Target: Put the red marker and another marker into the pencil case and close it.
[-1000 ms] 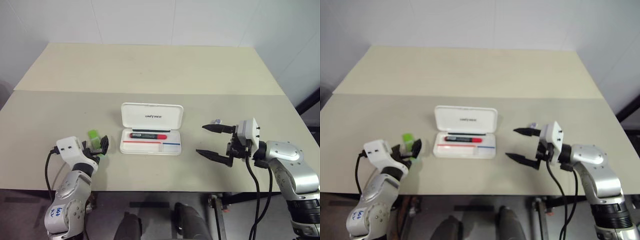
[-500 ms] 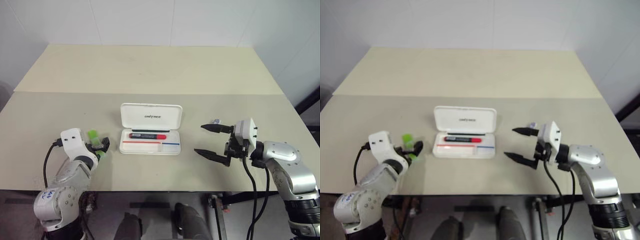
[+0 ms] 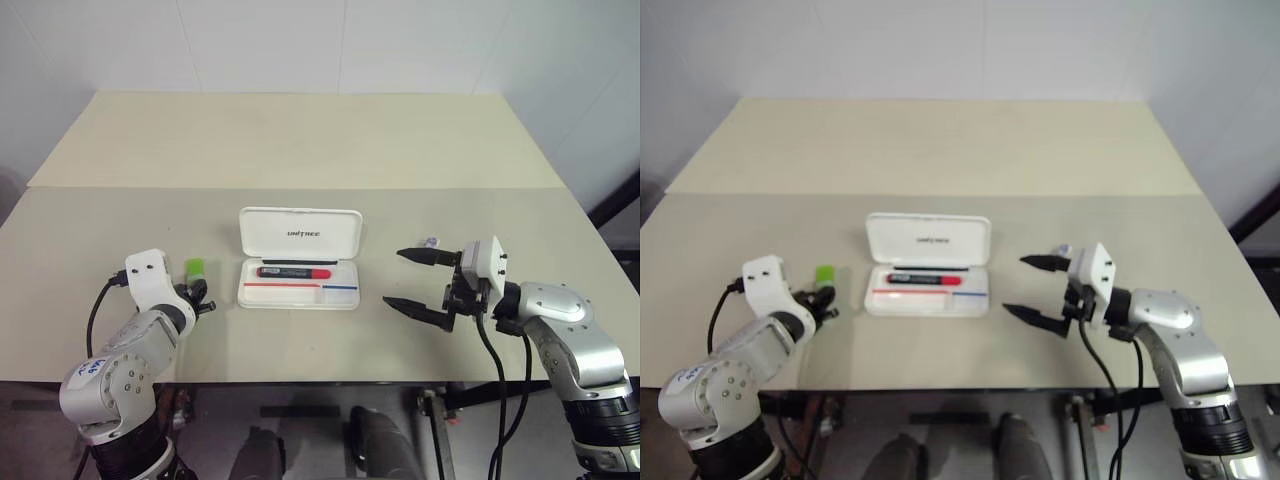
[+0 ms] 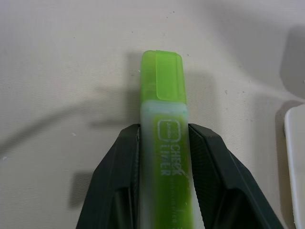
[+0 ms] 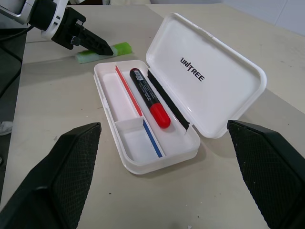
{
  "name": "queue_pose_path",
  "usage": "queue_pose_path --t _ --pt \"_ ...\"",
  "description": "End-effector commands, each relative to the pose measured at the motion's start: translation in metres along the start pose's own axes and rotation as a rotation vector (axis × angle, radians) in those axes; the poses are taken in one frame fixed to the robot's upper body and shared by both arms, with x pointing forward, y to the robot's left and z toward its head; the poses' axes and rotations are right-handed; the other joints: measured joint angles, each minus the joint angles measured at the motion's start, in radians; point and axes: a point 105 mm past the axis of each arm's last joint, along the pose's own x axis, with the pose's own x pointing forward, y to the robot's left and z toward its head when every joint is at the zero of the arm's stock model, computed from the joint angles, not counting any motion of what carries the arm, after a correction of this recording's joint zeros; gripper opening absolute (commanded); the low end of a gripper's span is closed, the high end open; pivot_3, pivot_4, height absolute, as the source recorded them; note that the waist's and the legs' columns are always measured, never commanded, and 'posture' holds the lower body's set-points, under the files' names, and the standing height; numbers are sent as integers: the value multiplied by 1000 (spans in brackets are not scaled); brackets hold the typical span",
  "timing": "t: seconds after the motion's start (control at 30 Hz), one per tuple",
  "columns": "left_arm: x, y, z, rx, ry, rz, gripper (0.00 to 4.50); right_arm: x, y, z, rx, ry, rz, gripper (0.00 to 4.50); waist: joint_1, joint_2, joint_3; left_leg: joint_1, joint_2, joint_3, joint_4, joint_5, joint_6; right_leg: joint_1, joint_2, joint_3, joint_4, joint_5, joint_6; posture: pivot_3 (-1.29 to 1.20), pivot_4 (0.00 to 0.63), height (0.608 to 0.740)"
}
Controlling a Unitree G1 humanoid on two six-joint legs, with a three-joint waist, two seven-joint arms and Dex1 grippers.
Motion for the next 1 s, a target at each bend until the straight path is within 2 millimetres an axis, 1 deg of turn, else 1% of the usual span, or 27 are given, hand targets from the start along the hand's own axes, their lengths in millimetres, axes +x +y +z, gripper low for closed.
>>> queue_pose_path --t 0.03,0.07,0.17,0.23,0.3,0.4,0.53,0.63,0.67,0.77,0.87,0.93,0.97,1.0 --pt "3 26 -13 12 63 103 1142 4 0 17 -59 -39 2 4500 -1 0 0 0 0 0 0 0 0 0 1 1 0 0 0 0 150 740" --pt "3 28 -7 25 31 110 1142 5 0 17 -60 -39 3 4500 -2 0 0 0 0 0 0 0 0 0 1 2 0 0 0 0 150 740" --pt "-1 40 22 78 -109 142 1142 6 0 18 -60 -37 3 4500 -3 -1 1 2 0 -2 0 0 -1 0 5 4 0 1 -4 0 150 740" --pt "-6 48 36 110 -177 150 1142 6 0 18 -59 -27 6 4500 -7 -5 3 2 0 -5 0 1 -1 0 10 7 -1 4 -7 0 150 740" --pt "-11 49 46 158 -236 122 1142 6 1 17 -58 -18 13 4500 -14 -6 4 2 0 -12 0 1 -2 -1 15 7 -5 8 -11 0 150 740" --pt "-23 41 63 263 -354 -13 1142 6 2 18 -50 -28 13 4500 -10 -6 4 1 0 -13 0 1 -2 -6 16 7 -4 8 -11 0 150 740" --pt "-38 34 80 354 -448 -188 1142 3 5 16 -42 -3 17 4500 3 -6 4 -1 0 -13 -1 -1 -5 -9 15 7 -4 8 -12 0 150 740" --pt "-54 18 91 465 -527 -384 1142 0 8 16 -46 6 20 4500 5 -6 4 -2 0 -14 -1 -3 -6 -9 15 6 -6 8 -12 0 150 740" --pt "-62 9 94 521 -553 -483 1142 0 6 18 -46 -9 -1 4500 4 -6 4 -2 1 -14 -2 -4 -6 -8 15 6 -7 7 -12 0 150 740" --pt "-74 -7 95 643 -550 -670 1142 -1 5 21 -45 -37 -27 4500 3 -6 4 -2 1 -12 -4 -5 -5 -9 15 6 -11 7 -12 0 150 740" --pt "-75 -9 93 680 -524 -725 1142 -1 6 21 -46 -39 -28 4500 3 -6 4 -2 1 -10 -10 -5 -5 -9 14 6 -14 7 -11 0 150 740" --pt "-83 -28 85 714 -490 -886 1142 -1 8 20 -30 -35 -25 4500 3 -6 4 -1 1 -10 -12 -5 -5 -9 15 6 -13 7 -10 0 150 740" --pt "-86 -38 76 752 -440 -970 1142 -1 11 18 -19 -25 -13 4500 4 -6 4 -2 1 -10 -13 -5 -5 -10 15 6 -13 8 -9 0 150 740" --pt "-88 -43 70 778 -403 -1023 1142 -1 13 17 -12 -17 -3 4500 4 -6 4 -2 2 -11 -14 -5 -5 -11 15 6 -12 9 -8 0 150 740"
